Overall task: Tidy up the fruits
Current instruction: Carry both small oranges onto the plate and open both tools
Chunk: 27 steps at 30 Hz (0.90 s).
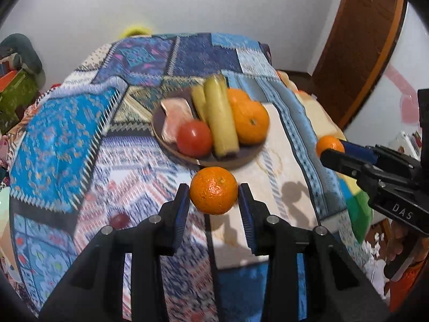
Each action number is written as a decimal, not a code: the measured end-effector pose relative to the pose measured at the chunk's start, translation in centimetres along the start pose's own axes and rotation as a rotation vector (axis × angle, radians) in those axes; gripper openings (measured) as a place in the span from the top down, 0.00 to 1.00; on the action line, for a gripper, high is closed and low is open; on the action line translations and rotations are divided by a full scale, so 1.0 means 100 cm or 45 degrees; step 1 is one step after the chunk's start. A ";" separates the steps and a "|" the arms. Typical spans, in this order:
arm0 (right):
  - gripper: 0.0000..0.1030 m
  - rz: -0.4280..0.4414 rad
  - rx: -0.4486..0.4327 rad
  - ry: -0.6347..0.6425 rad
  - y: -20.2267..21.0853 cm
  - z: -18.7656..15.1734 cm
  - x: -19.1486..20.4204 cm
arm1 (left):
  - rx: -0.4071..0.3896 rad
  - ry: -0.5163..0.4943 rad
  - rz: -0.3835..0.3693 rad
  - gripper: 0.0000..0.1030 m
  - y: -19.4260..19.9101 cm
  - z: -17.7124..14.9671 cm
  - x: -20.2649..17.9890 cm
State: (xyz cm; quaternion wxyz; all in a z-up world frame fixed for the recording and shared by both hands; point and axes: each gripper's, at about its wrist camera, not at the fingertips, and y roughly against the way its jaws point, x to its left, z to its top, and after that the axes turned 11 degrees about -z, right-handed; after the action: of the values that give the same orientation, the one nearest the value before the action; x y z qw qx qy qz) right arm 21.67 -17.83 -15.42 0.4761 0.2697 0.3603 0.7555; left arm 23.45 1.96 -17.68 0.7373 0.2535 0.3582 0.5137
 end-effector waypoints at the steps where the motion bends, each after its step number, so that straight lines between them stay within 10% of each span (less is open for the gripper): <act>1: 0.69 -0.001 -0.008 0.001 -0.003 0.006 0.000 | -0.006 0.000 0.003 0.64 -0.002 0.004 0.001; 27: 0.69 -0.017 -0.044 0.036 -0.088 0.088 0.011 | -0.071 0.048 -0.012 0.64 -0.065 0.083 0.043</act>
State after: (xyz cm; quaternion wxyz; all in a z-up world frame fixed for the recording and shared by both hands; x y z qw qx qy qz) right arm 32.48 -11.75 -17.15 0.4806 0.2484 0.3557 0.7621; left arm 34.70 3.69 -18.51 0.7395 0.2212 0.3587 0.5249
